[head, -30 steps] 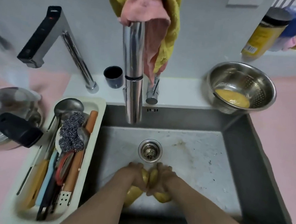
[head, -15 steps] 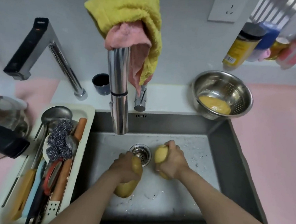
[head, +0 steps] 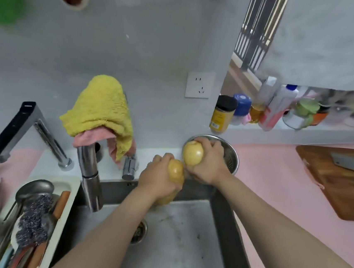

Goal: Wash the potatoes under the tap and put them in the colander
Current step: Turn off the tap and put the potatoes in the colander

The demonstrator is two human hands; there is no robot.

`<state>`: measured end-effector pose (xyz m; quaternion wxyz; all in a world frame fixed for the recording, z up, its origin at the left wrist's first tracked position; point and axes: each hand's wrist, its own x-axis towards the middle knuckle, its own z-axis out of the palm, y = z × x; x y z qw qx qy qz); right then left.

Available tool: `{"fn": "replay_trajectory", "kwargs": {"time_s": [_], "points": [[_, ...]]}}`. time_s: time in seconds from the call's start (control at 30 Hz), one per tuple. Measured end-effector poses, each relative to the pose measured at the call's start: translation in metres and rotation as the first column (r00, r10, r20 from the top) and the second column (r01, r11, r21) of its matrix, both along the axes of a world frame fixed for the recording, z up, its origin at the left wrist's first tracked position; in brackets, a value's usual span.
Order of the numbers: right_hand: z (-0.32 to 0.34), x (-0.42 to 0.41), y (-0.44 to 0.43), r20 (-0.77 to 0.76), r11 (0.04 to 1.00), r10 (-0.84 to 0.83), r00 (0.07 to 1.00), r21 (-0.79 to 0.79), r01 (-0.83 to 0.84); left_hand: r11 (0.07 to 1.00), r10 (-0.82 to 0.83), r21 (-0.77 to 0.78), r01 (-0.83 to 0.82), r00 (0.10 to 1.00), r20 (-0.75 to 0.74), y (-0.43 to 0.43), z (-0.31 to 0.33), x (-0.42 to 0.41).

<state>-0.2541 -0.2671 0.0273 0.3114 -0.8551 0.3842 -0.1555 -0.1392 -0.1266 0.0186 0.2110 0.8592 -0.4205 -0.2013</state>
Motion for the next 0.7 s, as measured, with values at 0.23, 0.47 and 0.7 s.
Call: {"fn": "replay_trajectory", "kwargs": {"time_s": [0.23, 0.47, 0.7], "points": [[-0.001, -0.004, -0.091, -0.294, 0.978, 0.057, 0.954, -0.174, -0.112, 0.983, 0.080, -0.164, -0.088, 0.995, -0.053, -0.070, 0.032, 0.003], [-0.031, 0.006, -0.136, -0.394, 0.963, 0.213, 0.894, -0.070, -0.260, 0.964, 0.193, -0.167, -0.207, 0.977, -0.094, -0.115, 0.040, 0.025], [-0.019, 0.003, -0.153, -0.143, 0.982, 0.137, 0.980, 0.147, -0.116, 0.947, 0.251, -0.145, -0.286, 0.943, -0.218, -0.141, 0.035, 0.023]]}}
